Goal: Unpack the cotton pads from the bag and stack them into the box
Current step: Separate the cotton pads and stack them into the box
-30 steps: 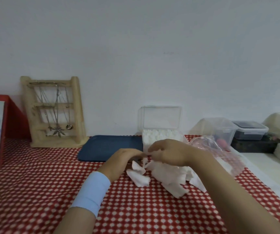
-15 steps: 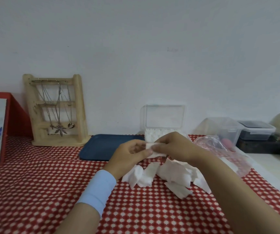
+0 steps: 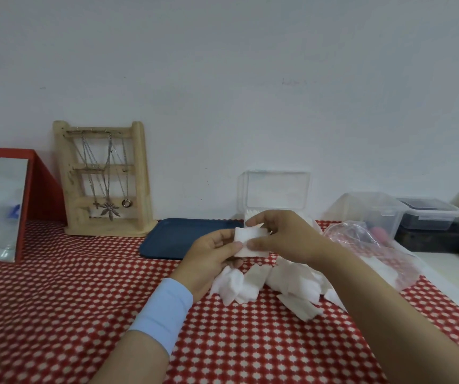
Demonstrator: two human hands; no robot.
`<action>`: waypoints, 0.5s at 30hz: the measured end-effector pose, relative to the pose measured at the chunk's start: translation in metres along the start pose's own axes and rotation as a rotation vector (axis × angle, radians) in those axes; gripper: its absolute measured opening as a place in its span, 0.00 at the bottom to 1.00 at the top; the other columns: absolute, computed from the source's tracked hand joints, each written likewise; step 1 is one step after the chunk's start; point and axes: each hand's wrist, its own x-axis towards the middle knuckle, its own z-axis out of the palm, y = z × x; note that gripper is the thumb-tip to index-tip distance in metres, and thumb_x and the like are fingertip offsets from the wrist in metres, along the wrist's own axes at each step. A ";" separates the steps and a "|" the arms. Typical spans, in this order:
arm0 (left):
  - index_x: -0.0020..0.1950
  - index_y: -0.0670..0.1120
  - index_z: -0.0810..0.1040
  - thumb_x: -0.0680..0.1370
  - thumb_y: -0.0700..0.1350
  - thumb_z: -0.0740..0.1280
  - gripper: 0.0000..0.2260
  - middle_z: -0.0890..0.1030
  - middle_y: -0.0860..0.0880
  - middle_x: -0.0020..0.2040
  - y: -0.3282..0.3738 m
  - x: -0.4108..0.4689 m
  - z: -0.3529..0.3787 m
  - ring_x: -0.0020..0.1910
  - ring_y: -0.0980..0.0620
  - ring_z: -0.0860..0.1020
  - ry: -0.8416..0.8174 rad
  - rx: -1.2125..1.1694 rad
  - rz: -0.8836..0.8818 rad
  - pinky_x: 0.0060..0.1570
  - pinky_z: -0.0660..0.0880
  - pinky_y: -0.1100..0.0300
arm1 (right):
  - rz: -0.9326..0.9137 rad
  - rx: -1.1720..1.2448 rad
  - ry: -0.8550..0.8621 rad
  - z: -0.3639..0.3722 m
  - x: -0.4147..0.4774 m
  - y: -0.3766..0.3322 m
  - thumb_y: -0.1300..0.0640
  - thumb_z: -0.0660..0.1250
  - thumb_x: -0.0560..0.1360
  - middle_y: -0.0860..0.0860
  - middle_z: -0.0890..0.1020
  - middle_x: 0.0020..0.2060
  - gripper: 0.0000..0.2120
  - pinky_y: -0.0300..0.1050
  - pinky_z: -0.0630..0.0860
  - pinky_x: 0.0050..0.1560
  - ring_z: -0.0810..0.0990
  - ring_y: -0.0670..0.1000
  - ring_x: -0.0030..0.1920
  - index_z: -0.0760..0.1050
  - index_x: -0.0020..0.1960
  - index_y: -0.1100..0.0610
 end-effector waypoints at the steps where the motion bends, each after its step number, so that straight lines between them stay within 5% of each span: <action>1: 0.61 0.42 0.82 0.80 0.35 0.68 0.11 0.86 0.42 0.54 0.001 0.000 0.001 0.49 0.49 0.84 0.011 -0.026 0.008 0.47 0.80 0.57 | 0.002 0.011 -0.012 0.000 0.001 0.000 0.57 0.78 0.72 0.49 0.87 0.44 0.10 0.40 0.81 0.44 0.85 0.47 0.43 0.83 0.52 0.53; 7: 0.62 0.42 0.82 0.71 0.49 0.76 0.22 0.86 0.42 0.57 0.008 -0.005 0.003 0.57 0.45 0.84 -0.023 -0.068 -0.008 0.60 0.79 0.51 | 0.074 0.254 0.029 0.004 0.000 -0.004 0.61 0.77 0.72 0.51 0.85 0.34 0.07 0.31 0.72 0.28 0.81 0.41 0.30 0.84 0.48 0.63; 10: 0.59 0.40 0.84 0.76 0.43 0.74 0.13 0.87 0.44 0.52 0.008 -0.007 0.000 0.53 0.46 0.86 0.033 0.076 0.023 0.56 0.81 0.55 | 0.123 0.262 0.034 0.008 0.000 -0.006 0.55 0.75 0.74 0.54 0.87 0.40 0.10 0.34 0.72 0.29 0.83 0.46 0.35 0.83 0.48 0.62; 15: 0.58 0.39 0.83 0.81 0.39 0.68 0.08 0.86 0.40 0.53 0.012 -0.007 -0.011 0.50 0.45 0.85 0.147 -0.078 -0.023 0.42 0.81 0.59 | 0.087 0.095 0.081 0.016 0.003 -0.004 0.53 0.75 0.74 0.57 0.85 0.37 0.11 0.39 0.78 0.38 0.80 0.47 0.33 0.83 0.41 0.61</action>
